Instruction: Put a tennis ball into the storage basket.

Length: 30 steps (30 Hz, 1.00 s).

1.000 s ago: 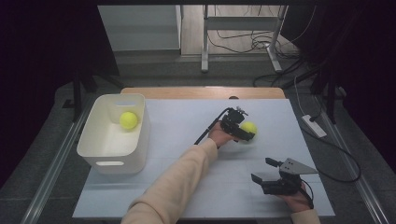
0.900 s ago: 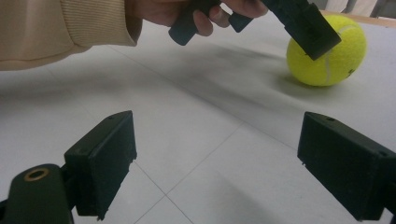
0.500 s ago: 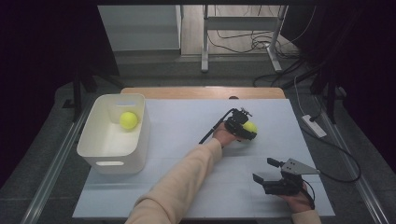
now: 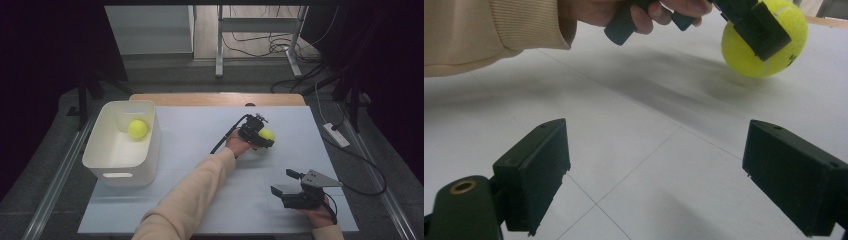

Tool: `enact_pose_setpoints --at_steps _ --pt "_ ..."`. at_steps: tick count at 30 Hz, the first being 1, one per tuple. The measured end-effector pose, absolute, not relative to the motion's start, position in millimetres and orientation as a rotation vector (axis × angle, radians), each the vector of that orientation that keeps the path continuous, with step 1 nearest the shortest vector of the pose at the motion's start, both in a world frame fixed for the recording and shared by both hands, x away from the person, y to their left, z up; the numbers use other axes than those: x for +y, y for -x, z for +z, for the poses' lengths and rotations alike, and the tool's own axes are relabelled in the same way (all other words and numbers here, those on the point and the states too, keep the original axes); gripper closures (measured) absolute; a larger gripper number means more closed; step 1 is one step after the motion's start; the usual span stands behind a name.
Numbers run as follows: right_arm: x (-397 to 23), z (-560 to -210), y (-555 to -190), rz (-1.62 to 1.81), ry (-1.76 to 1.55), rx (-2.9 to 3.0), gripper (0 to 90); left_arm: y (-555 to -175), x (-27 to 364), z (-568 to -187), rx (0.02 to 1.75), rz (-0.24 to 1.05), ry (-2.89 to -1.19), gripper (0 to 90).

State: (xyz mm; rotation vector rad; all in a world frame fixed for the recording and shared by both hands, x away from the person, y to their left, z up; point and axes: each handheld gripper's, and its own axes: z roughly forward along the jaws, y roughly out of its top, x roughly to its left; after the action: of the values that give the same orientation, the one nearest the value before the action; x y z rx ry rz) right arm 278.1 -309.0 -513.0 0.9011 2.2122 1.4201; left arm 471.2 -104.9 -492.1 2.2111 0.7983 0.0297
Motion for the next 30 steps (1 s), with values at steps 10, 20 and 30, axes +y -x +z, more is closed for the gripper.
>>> enact_pose_setpoints --at_steps 10,20,30 --pt "-309.5 -512.1 -277.6 1.431 -0.905 2.204 11.6 -463.1 -98.4 -475.8 0.77 0.053 -2.198 27.3" --pt "-310.2 -512.3 -277.4 1.421 -0.907 2.203 11.7 -455.1 -88.5 -468.0 0.755 0.057 -2.178 27.2" --pt "-308.2 -512.1 -277.2 1.418 -0.905 2.204 11.7 -448.9 -76.6 -459.9 0.755 0.087 -2.165 27.2"
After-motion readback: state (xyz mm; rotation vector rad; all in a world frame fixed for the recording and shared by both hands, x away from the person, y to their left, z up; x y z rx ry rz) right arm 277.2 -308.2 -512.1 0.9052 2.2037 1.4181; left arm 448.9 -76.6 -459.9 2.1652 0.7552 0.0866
